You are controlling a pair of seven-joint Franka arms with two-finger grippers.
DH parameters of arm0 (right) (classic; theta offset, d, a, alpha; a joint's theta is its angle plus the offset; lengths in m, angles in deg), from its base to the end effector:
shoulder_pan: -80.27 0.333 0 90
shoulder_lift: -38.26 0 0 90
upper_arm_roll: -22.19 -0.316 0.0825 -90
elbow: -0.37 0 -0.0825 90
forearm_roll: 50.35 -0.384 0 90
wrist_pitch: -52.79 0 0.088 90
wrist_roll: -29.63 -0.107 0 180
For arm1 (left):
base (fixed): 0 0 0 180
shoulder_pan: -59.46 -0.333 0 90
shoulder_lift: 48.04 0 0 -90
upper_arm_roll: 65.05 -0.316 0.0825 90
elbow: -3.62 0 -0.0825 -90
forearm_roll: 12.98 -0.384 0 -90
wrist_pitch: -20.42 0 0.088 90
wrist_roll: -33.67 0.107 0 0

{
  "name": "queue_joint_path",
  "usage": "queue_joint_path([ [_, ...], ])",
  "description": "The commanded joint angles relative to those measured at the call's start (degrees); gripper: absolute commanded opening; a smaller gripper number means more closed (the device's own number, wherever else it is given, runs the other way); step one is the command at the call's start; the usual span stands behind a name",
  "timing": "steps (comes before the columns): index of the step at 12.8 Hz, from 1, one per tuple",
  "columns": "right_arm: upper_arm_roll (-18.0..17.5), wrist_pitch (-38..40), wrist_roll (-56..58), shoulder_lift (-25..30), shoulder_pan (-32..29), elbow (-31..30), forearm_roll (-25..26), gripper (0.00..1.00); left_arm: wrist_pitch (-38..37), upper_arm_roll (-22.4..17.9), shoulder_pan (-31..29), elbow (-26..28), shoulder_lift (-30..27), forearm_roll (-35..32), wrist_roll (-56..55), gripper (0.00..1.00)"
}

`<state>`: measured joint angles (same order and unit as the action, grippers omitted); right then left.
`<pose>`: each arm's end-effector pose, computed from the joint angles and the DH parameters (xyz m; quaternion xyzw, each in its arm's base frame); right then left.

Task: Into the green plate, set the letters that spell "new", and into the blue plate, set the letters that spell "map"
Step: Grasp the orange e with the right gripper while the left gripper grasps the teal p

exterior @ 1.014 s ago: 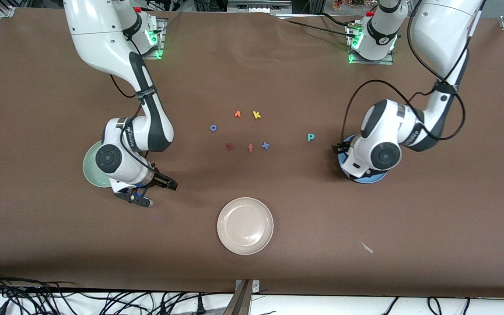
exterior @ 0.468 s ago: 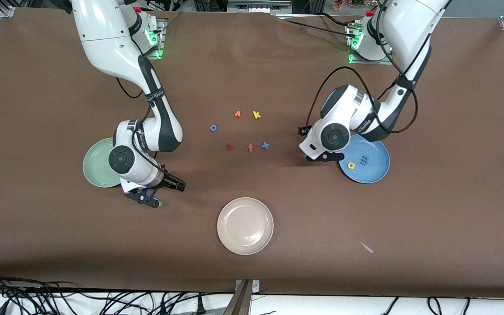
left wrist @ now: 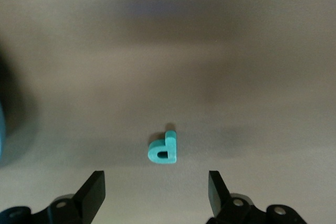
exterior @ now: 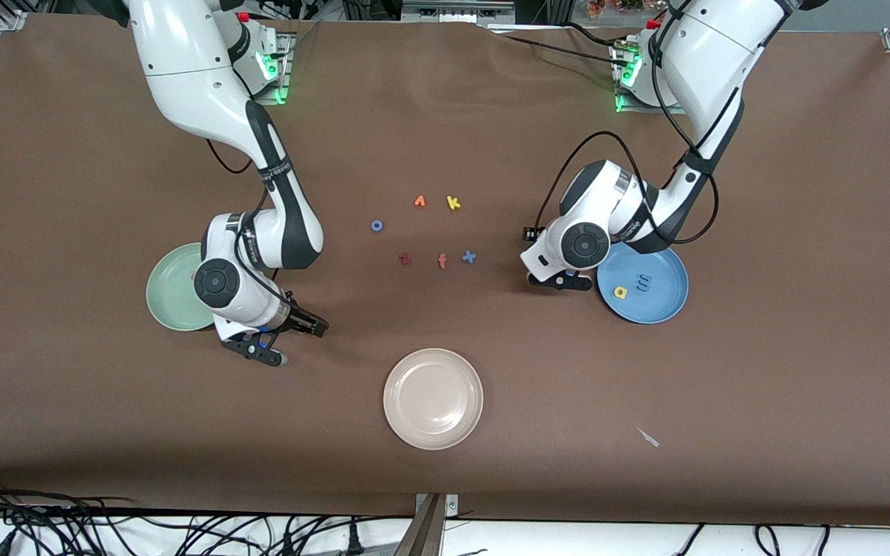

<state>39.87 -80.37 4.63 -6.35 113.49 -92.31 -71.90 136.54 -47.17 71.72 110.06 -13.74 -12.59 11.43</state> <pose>0.6527 0.2148 0.1803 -0.9846 0.1722 0.0191 0.0215 0.5146 -0.2941 0.1843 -0.9739 0.0575 0.2197 0.0045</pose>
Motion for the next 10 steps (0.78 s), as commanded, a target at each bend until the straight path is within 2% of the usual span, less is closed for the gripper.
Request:
queue_joint_path([
  [1,0.0,-0.5,-0.3,-1.2,0.0,1.5,-1.0,0.57,3.3,0.1,0.2,2.3,-0.4,-0.5,2.4,0.78],
  [4,-0.1,-0.5,-0.4,-1.2,0.0,1.5,-1.0,0.3,7.9,0.1,0.3,5.2,-0.3,-0.6,3.3,0.68],
  [5,-0.1,-0.5,-0.4,-1.2,0.0,1.5,-1.0,0.23,8.0,0.1,0.2,5.2,-0.3,-0.6,3.3,0.58],
  [7,-0.1,-0.5,-0.5,-1.2,0.0,1.4,-1.1,0.05,8.0,0.1,0.3,5.2,-0.3,-0.6,3.2,0.32],
  [8,-0.1,-0.5,-0.3,-1.2,0.0,1.5,-1.0,0.0,7.8,0.1,0.1,5.2,-0.3,-0.5,3.2,0.17],
  [9,0.0,0.2,0.1,-1.1,-0.1,2.0,-1.0,0.0,7.5,0.1,0.0,5.1,-0.4,-0.5,3.1,0.03],
  [10,0.0,1.2,0.2,-1.0,-0.3,3.4,-0.9,0.0,7.2,0.1,-0.4,5.1,-0.7,-0.5,3.1,0.0],
])
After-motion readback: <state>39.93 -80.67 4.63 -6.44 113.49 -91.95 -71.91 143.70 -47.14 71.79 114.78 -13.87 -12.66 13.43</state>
